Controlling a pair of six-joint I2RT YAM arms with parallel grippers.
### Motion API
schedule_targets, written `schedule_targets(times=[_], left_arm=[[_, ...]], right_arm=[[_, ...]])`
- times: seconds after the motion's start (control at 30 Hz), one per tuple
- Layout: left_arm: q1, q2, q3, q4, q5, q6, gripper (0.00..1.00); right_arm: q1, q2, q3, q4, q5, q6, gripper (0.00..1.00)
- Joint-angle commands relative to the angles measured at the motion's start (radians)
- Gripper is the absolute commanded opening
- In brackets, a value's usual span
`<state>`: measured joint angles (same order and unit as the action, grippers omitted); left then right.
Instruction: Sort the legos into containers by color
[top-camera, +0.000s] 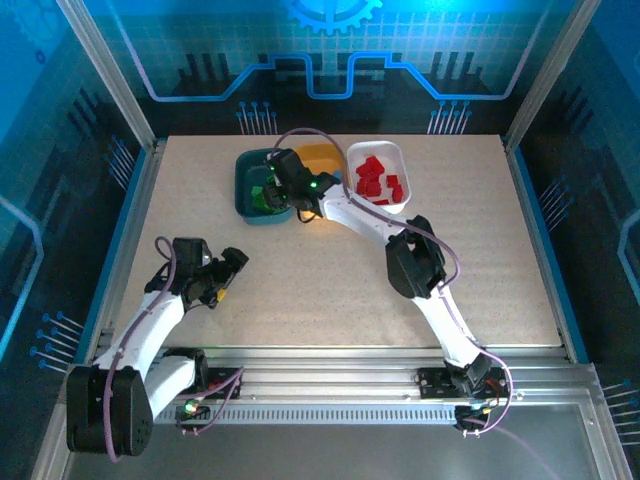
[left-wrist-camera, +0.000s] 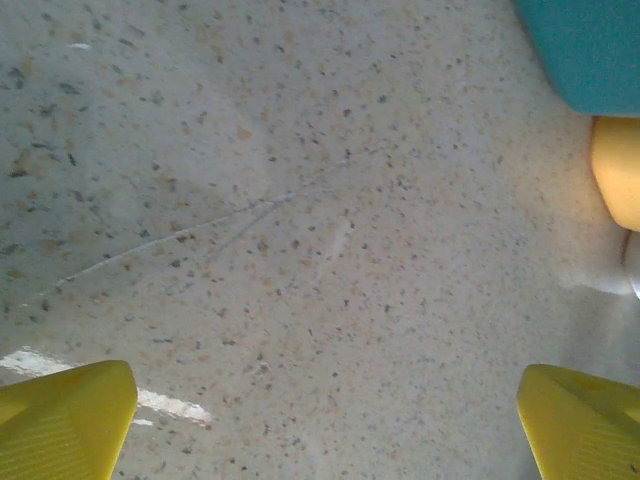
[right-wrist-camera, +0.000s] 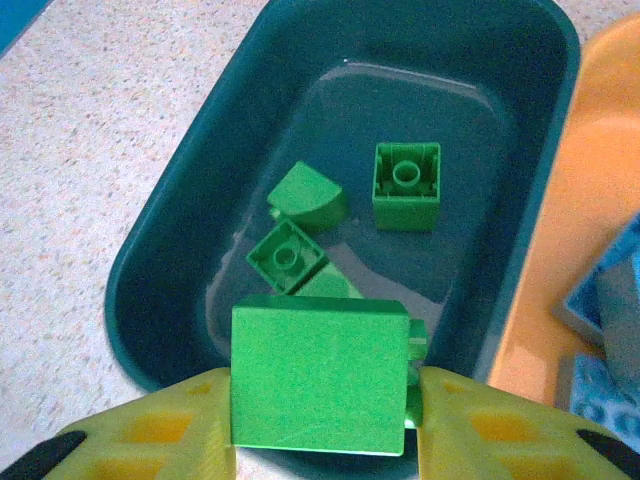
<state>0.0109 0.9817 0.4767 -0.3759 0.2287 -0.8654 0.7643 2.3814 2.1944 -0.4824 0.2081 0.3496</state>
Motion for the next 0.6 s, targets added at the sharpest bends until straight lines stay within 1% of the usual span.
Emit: schedule_targets(times=[0.0,0.03,0.1,0.13,0.17,0.27,0.37,0.47,0.57], left_arm=[[0.012,-0.020,-0.015,0.006,0.081,0.015,0.99],[0.012,-0.021,-0.011,0.008,0.089,0.020,0.99],[0.012,-0.021,-0.003,0.009,0.103,0.028,0.99],[0.012,-0.023,0.000,0.007,0.110,0.034,0.99],[0.012,-0.026,0.003,0.005,0.113,0.038,0.99],[0.012,-0.048,0.003,0.004,0.118,0.044,0.99],[0.012,-0.090,0.029,-0.022,0.108,0.053,0.99],[0.012,-0.139,0.083,-0.055,0.095,0.066,0.99],[0.009,-0.181,0.157,-0.078,0.070,0.078,0.99]], right_arm=[[-0.022,0.099,0.182,-0.114,-0.028,-0.041,0.46],[-0.026,0.132,0.240,-0.137,-0.044,-0.043,0.50],[-0.032,0.187,0.359,-0.212,-0.050,-0.044,0.71],[-0.031,0.193,0.385,-0.230,-0.047,-0.048,0.74],[-0.027,0.182,0.377,-0.226,-0.049,-0.056,0.75],[-0.015,0.078,0.261,-0.168,-0.036,-0.074,0.76],[-0.005,-0.105,0.052,-0.073,-0.026,-0.074,0.76],[0.002,-0.361,-0.292,0.102,-0.021,-0.060,0.77],[0.011,-0.642,-0.641,0.287,-0.016,-0.062,0.81]])
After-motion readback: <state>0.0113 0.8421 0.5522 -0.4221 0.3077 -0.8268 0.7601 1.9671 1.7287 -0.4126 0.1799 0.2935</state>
